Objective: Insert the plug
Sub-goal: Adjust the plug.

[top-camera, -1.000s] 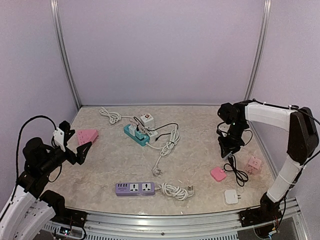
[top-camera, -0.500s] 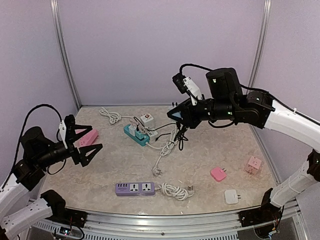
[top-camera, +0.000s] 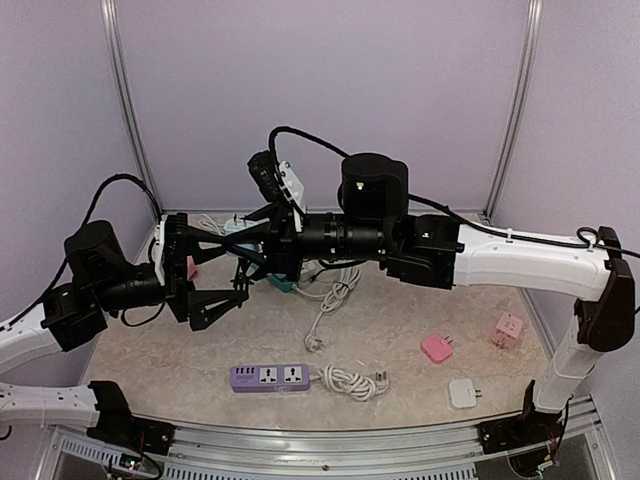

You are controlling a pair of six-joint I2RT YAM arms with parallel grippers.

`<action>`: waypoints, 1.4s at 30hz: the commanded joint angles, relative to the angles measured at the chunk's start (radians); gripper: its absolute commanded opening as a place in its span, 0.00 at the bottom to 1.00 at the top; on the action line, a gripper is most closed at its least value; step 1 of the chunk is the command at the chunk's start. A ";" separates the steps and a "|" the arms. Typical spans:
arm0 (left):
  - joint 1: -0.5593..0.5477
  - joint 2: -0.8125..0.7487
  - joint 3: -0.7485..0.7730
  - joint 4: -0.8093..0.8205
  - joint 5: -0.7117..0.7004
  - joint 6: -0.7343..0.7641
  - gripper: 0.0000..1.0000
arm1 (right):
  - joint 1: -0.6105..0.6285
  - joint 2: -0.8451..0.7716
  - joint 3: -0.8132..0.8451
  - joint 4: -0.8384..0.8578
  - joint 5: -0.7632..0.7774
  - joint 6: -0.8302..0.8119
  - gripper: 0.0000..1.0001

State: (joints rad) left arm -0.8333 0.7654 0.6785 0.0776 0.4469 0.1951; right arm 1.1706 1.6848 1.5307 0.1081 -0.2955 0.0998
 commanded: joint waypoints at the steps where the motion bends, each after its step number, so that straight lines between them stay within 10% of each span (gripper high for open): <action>1: -0.017 0.022 0.016 0.045 -0.008 -0.005 0.85 | 0.020 0.024 0.037 0.165 -0.091 0.042 0.00; 5: -0.017 0.019 0.005 0.037 -0.023 -0.022 0.66 | 0.022 0.029 0.031 0.209 -0.109 0.068 0.00; 20: 0.063 -0.052 0.076 -0.036 0.017 -0.094 0.64 | 0.023 -0.009 -0.006 0.190 -0.162 0.054 0.00; 42: 0.035 -0.014 0.116 0.042 0.086 -0.119 0.30 | 0.022 0.001 -0.017 0.165 -0.177 0.013 0.00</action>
State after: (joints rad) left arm -0.7918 0.7490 0.7486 0.0959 0.5270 0.0860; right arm 1.1828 1.7054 1.5253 0.2771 -0.4603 0.1345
